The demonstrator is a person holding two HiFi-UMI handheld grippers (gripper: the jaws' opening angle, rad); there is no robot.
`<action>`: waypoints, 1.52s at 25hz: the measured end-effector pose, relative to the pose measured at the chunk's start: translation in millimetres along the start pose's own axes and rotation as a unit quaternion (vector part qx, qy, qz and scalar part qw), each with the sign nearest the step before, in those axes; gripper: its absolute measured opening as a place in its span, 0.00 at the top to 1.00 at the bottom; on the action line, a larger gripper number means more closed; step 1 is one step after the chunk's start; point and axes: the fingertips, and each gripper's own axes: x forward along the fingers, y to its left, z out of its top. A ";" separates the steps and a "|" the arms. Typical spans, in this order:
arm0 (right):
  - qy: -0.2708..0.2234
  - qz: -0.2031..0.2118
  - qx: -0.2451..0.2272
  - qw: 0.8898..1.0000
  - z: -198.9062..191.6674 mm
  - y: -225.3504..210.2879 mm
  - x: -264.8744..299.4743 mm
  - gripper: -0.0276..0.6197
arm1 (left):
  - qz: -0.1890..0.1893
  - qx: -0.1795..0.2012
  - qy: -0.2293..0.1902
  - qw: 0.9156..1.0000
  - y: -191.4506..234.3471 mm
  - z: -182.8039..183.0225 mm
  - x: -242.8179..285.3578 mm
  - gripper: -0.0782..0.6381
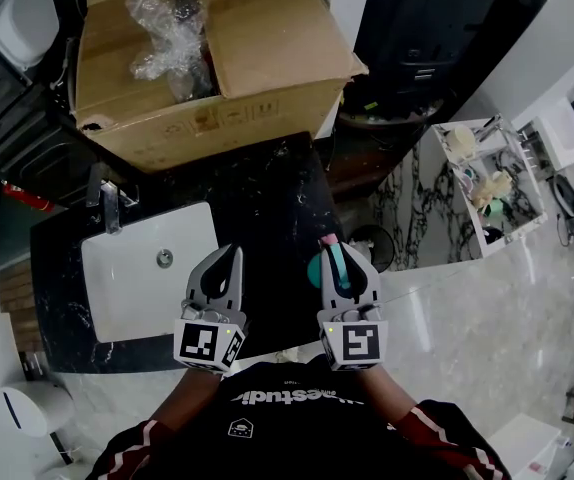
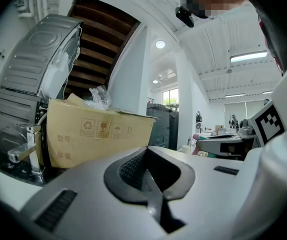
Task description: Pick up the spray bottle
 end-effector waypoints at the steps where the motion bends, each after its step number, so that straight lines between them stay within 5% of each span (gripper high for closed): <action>1: -0.003 0.001 0.002 1.000 0.3 0.8 -0.2 0.82 | 0.001 0.000 0.000 1.000 0.6 0.5 -1.2 0.87; 11: -0.013 0.023 -0.001 1.000 12.1 24.7 -9.7 0.82 | 0.024 0.004 -0.006 1.000 15.6 10.4 -34.7 0.87; 21: -0.036 0.061 -0.004 0.997 29.3 98.1 -18.5 0.82 | 0.082 0.028 -0.017 0.996 68.1 32.4 -107.6 0.87; 26: -0.039 0.082 -0.019 0.996 35.2 157.2 -19.5 0.82 | 0.106 0.029 -0.027 0.994 107.4 41.9 -149.7 0.87; 38: -0.042 0.100 -0.006 0.994 63.1 337.5 -11.1 0.82 | 0.085 0.030 -0.033 0.995 231.8 55.6 -251.6 0.87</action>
